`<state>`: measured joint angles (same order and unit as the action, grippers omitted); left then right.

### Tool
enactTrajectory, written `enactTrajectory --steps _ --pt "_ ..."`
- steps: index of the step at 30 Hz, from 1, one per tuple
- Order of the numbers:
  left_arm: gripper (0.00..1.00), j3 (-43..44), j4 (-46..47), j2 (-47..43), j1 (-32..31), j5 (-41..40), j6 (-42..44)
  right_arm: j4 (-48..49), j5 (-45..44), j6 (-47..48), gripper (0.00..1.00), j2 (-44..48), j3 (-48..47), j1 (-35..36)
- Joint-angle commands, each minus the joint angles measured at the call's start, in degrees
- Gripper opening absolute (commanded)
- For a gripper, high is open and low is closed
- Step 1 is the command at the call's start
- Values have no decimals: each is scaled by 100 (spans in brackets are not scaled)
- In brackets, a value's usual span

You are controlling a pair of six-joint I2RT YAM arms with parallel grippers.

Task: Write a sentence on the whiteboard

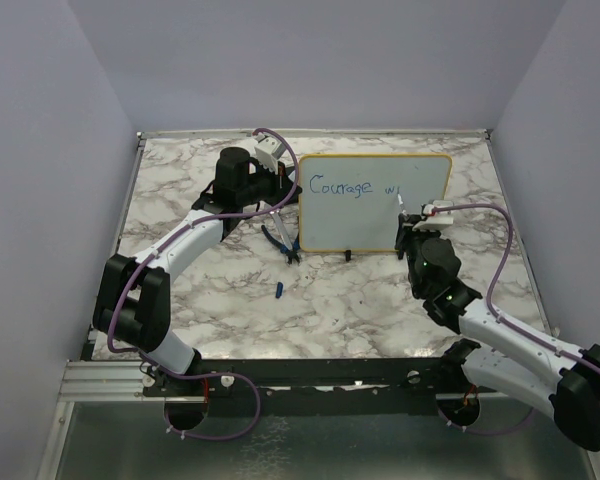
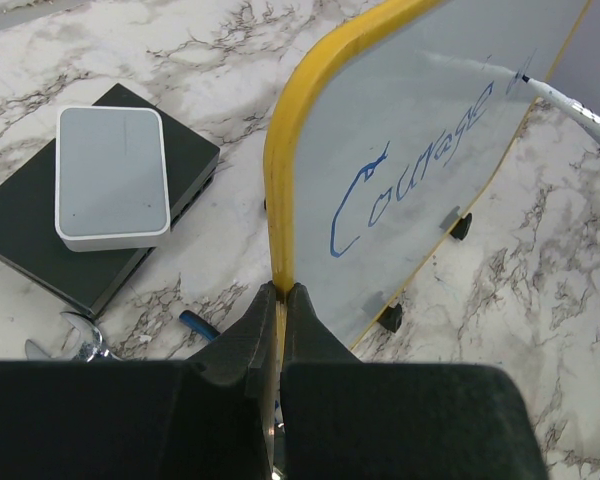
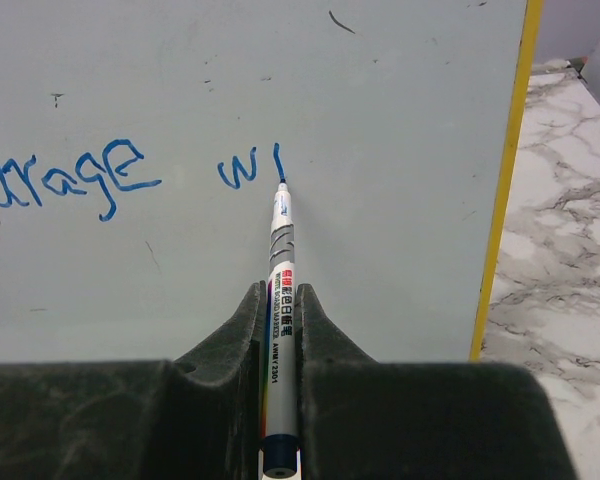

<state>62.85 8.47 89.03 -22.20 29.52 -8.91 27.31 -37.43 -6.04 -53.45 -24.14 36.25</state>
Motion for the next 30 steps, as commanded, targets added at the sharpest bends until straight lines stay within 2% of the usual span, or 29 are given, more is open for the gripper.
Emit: enactTrajectory --steps 1,10,30 --pt "0 -27 -78 -199 -54 89 60 -199 -98 -35 1 68 -8 -57" --pt "0 -18 -77 -190 -58 80 68 -161 199 248 1 581 -81 -48" --pt "0 -27 -74 -185 -55 80 73 503 219 546 1 59 -235 -61"
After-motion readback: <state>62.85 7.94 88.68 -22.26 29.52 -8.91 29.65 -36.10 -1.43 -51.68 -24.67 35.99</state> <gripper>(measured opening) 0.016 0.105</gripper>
